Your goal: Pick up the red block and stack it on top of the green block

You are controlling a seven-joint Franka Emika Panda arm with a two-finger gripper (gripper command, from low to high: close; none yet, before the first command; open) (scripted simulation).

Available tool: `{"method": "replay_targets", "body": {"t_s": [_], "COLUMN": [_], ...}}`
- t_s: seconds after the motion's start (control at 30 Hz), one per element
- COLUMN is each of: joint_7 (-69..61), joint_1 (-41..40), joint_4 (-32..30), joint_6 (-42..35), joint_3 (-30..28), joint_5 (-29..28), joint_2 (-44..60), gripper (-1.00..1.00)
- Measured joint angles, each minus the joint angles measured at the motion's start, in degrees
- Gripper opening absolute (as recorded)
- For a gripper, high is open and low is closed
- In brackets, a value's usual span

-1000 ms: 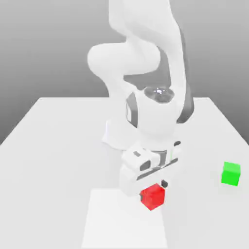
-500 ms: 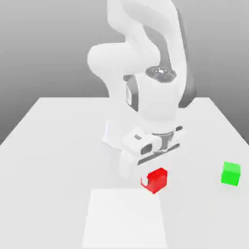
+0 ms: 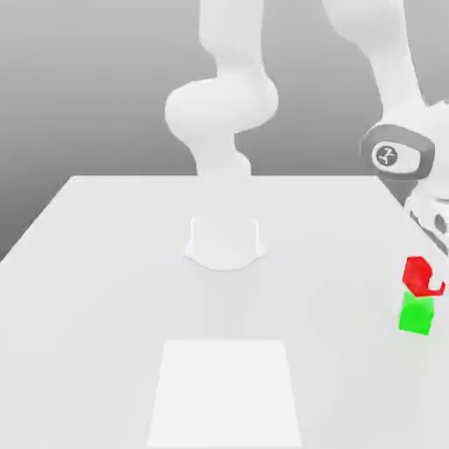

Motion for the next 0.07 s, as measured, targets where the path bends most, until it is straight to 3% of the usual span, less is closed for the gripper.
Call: {"method": "replay_targets", "body": {"t_s": [0.07], "joint_7": [0.0], "joint_1": [0.0], "joint_4": [0.0], "joint_6": [0.0], "joint_3": [0.0], "joint_5": [0.0], "joint_2": [0.0], "gripper": [1.00]}}
